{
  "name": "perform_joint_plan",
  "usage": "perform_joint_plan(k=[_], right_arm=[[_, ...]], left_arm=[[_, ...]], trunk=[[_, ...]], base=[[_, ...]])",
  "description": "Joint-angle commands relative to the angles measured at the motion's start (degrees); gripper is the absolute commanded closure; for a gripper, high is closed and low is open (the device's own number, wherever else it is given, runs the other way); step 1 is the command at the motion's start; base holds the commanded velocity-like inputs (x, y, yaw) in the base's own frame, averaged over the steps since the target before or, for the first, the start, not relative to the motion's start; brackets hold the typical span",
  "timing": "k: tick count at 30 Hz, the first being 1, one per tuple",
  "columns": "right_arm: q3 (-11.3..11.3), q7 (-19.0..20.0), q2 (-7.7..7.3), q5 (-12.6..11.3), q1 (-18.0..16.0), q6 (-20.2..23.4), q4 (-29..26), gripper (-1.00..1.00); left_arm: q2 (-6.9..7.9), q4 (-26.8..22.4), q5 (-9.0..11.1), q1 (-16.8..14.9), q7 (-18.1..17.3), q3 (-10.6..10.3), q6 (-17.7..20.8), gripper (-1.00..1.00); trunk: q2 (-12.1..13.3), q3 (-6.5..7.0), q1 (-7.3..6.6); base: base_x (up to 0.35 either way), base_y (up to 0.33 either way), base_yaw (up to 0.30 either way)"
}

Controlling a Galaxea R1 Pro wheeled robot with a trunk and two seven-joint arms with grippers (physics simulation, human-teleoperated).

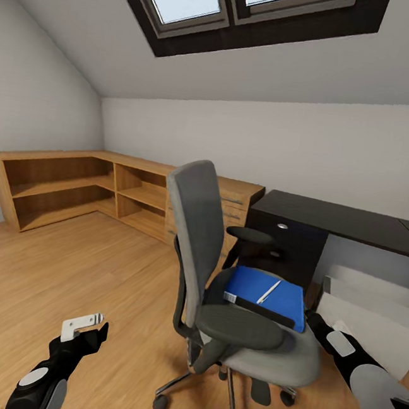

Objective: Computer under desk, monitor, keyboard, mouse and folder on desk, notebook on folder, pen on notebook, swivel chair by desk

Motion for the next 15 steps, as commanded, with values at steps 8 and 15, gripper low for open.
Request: perform_joint_plan(k=[8, 15], right_arm=[[0.68, -0.20, 0.01, -0.92, 0.05, 0.31, 0.99, -1.00], [0.68, -0.20, 0.01, -0.86, 0.05, 0.29, 0.99, -1.00]], left_arm=[[-0.04, -0.02, 0.46, -0.05, 0.26, 0.00, 0.23, -1.00], [-0.04, -0.02, 0.47, -0.05, 0.26, 0.00, 0.21, -1.00]], trunk=[[-0.01, -0.07, 0.00], [-0.01, -0.07, 0.00]], base=[[0.000, 0.000, 0.102], [-0.099, 0.000, 0.001]])
